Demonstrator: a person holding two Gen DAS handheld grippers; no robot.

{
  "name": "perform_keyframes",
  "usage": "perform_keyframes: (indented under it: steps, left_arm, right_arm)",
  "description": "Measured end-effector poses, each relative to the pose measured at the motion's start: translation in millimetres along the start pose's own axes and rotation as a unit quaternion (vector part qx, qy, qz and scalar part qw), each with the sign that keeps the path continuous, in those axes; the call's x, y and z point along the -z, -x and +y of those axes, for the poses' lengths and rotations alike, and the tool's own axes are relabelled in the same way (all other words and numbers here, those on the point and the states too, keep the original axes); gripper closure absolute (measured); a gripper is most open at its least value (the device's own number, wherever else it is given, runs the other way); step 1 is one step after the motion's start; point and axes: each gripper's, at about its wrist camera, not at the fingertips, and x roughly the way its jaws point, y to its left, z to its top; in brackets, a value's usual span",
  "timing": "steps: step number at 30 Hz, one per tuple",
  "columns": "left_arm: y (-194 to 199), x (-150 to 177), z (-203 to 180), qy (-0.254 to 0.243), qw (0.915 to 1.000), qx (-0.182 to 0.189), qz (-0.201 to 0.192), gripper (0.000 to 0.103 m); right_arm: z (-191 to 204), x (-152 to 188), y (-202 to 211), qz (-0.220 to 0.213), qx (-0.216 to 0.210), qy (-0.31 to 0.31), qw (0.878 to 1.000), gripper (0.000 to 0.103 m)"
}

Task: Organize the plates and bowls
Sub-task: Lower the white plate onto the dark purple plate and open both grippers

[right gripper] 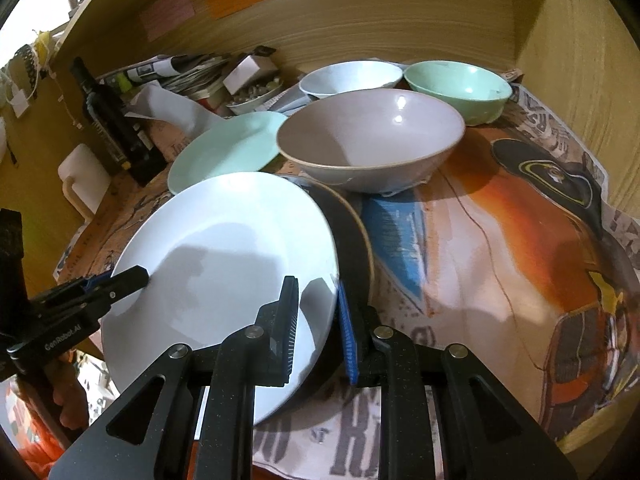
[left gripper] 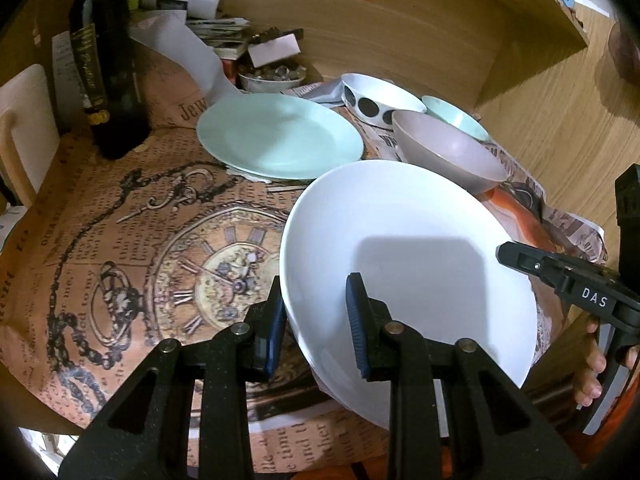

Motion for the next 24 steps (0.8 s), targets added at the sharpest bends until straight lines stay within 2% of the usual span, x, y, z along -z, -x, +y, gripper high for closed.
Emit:
perform_keyframes:
  steps: [11, 24]
  left_arm:
    - [-14.7, -7.1, -1.1, -0.002, 0.9999, 0.006, 0.012, 0.073]
    - [-18.8, -8.1, -0.9, -0.018, 0.9998, 0.005, 0.0, 0.069]
  right_arm:
    - [-6.5, -2.7, -1.0, -0.006, 0.004, -0.005, 1.0, 0.084]
    - [-5.2, -7.6, -6.0, -0.017, 0.018, 0.014, 1.0, 0.084]
